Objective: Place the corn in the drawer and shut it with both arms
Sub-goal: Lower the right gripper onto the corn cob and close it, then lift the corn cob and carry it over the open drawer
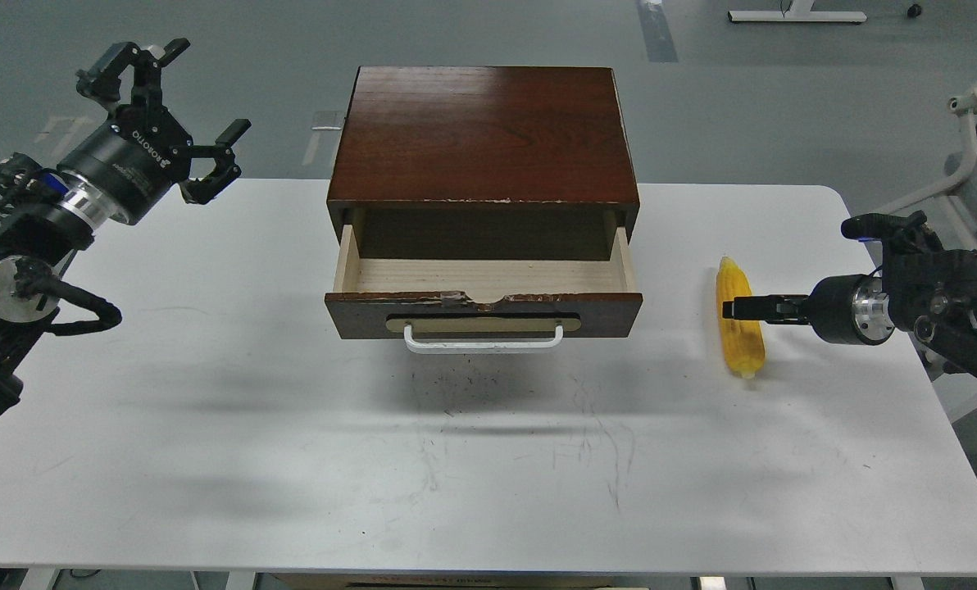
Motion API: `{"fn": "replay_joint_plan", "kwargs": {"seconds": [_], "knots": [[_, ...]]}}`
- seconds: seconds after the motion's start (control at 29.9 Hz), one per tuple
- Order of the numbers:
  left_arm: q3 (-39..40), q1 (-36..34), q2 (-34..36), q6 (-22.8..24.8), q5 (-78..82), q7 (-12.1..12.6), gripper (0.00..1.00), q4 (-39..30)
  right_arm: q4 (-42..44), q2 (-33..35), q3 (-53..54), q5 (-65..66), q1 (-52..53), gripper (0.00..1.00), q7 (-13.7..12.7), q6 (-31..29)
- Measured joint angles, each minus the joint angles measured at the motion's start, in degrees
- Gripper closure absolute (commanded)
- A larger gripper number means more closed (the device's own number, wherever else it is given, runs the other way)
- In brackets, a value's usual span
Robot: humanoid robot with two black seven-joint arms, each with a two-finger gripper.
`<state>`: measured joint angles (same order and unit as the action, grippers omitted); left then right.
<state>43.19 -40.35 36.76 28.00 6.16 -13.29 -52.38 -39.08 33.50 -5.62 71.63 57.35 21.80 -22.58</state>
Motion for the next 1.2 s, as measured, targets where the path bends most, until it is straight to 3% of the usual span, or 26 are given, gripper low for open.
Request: {"fn": "replay_joint_plan", "kwargs": {"seconds": [0.17,0.33,0.6,0.77,1.2], "knots": [[0.0,0.0,-0.1,0.0,0.0,0.1,0.01,0.0,0.7,-1.1,-0.2,0.0,-0.2,0.21,0.0,0.0],[0.0,0.0,-0.1,0.0,0.0,0.1,0.01,0.0,1.2,-1.8,-0.3,0.0,-0.7,0.55,-0.1,0.1],[-0.1,0.0,-0.1,0.0,0.0,0.1,0.01,0.0,1.2,-1.9,-1.7,-0.1,-1.0,0.92,-0.1,-0.1],[-0.1,0.0,0.1,0.0,0.0,0.1,0.01,0.0,-0.6,0.4,-1.6,-0.5,1.6,0.91,-0.1,-0.3],[0.0,-0.8,0.2,0.0,0.0,0.1,0.01,-0.1,-15.1,4.4,-3.1,-0.1,26.2,0.93,0.1,-0.3]]}}
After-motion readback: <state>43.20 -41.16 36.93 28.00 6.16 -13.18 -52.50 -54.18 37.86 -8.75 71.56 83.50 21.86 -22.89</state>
